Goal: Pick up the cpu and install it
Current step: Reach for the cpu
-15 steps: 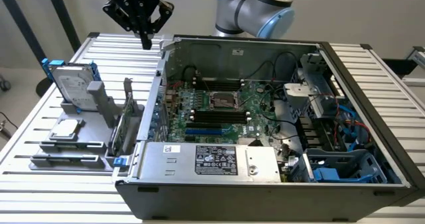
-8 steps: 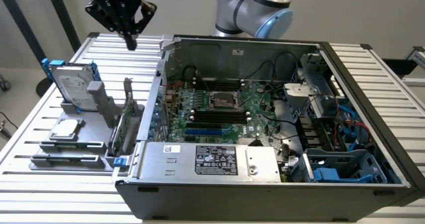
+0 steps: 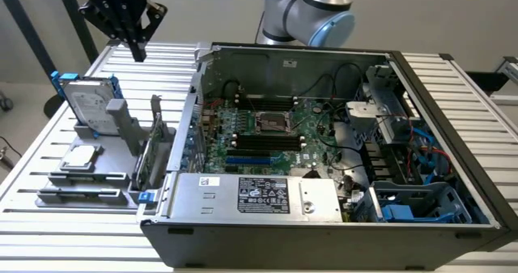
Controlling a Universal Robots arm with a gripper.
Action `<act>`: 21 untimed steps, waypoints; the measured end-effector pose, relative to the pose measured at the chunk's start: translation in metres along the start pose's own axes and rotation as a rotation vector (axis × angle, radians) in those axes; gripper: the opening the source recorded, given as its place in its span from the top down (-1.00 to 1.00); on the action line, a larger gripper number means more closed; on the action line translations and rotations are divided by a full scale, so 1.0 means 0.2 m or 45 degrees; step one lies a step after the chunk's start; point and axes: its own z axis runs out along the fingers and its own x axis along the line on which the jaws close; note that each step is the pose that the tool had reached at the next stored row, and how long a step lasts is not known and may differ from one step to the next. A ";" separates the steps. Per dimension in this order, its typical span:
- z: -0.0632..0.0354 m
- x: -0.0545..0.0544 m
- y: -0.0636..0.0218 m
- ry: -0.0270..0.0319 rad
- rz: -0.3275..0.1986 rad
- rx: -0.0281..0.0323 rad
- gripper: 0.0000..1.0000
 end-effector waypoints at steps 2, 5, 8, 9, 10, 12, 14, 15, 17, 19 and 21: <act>0.003 0.04 -0.003 0.0000 0.000 0.0000 0.80; 0.008 0.11 -0.008 0.0001 0.000 0.0000 0.80; 0.011 0.18 -0.014 0.0001 0.000 0.0001 0.80; 0.012 0.20 -0.015 0.0001 0.000 0.0001 0.80; 0.013 0.23 -0.017 0.0000 0.000 0.0000 0.80; 0.016 0.27 -0.020 0.0002 0.000 0.0001 0.80; 0.019 0.32 -0.024 0.0001 0.000 -0.0001 0.80; 0.020 0.34 -0.025 0.0002 0.000 0.0001 0.80; 0.023 0.39 -0.029 0.0003 0.000 0.0000 0.80; 0.026 0.43 -0.032 0.0002 0.000 0.0000 0.80; 0.028 0.48 -0.035 0.0005 0.000 0.0001 0.80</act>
